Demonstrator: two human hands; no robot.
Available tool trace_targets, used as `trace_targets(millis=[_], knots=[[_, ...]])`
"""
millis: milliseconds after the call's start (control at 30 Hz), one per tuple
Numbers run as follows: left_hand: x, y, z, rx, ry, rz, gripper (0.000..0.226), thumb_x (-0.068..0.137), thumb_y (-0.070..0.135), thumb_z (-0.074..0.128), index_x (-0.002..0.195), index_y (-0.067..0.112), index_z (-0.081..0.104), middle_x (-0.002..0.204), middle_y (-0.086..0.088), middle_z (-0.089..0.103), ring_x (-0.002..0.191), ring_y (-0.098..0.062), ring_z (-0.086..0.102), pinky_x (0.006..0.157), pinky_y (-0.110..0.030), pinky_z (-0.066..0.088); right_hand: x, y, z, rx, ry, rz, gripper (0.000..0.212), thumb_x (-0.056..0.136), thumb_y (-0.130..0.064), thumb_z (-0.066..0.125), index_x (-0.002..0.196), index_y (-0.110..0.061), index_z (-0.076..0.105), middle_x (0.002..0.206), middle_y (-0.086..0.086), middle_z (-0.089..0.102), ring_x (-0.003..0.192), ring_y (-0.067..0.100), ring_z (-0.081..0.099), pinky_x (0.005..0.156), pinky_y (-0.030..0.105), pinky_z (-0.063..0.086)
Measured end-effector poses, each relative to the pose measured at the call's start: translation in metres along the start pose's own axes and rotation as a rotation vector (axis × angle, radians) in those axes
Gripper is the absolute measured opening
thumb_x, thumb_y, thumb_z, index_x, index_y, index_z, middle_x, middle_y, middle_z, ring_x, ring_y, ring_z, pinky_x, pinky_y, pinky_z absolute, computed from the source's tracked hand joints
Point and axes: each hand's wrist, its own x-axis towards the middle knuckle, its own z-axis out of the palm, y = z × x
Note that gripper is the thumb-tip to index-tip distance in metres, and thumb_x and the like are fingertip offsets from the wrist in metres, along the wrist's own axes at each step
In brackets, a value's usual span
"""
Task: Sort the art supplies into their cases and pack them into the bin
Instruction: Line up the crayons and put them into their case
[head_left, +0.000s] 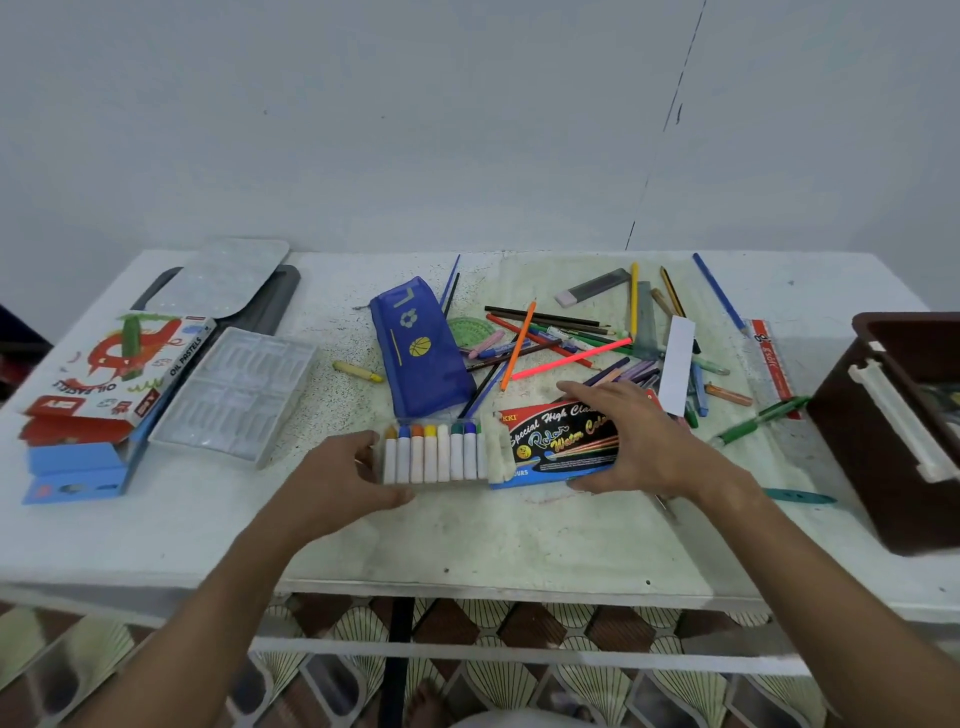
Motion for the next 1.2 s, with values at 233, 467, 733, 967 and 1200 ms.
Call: trace_targets(millis=[233,467,733,967,1200], knots=[[0.002,0.032,0.001,-0.401,-0.11,0.116,0.036,0.078,0.016,0.063,0.111,0.03,0.069,0.098,-0.001,0.072,0.085,-0.017,0.065,0.079,-0.036,0.055,0.01,-0.011,0.005,0.164,0.109,0.03,0.102,0.058,-0.051,0.085,0.143,-0.043,0.029,0.127,-0.013,0.047,0.116,0.005,0.037,0.1,0.029,0.036],[0.01,0.056,0.006,-0.799,-0.033,0.043,0.033,0.091,-0.001,0.045,0.109,0.02,0.061,0.106,-0.011,0.069,0.097,-0.023,0.066,0.087,-0.04,0.055,0.021,-0.027,0.0,0.217,0.148,0.047,0.11,0.054,-0.059,0.084,0.144,-0.046,0.023,0.132,-0.016,0.052,0.121,0.008,0.042,0.105,0.037,0.039],[0.029,0.04,-0.002,-0.906,-0.065,-0.017,0.041,0.092,0.007,0.033,0.096,0.014,0.073,0.098,-0.01,0.07,0.083,-0.022,0.061,0.067,-0.032,0.047,0.026,-0.045,0.001,0.223,0.172,0.063,0.115,0.05,-0.062,0.083,0.145,-0.045,0.021,0.131,-0.012,0.057,0.124,0.014,0.046,0.105,0.048,0.037],[0.038,0.017,-0.02,-0.386,-0.002,0.172,0.031,0.091,0.02,0.058,0.121,0.028,0.063,0.117,0.004,0.064,0.099,-0.014,0.06,0.082,-0.033,0.052,0.034,-0.058,0.002,0.228,0.152,0.063,0.113,0.053,-0.057,0.084,0.146,-0.041,0.021,0.132,-0.013,0.055,0.125,0.012,0.046,0.106,0.049,0.038],[0.06,0.046,-0.041,0.391,-0.129,0.595,0.115,0.062,0.062,0.077,0.151,0.026,0.013,0.156,0.007,0.02,0.14,-0.01,0.022,0.111,-0.034,0.032,0.044,-0.074,-0.001,0.249,0.176,0.065,0.114,0.051,-0.061,0.081,0.143,-0.054,0.015,0.133,-0.013,0.055,0.127,0.017,0.046,0.105,0.049,0.039]])
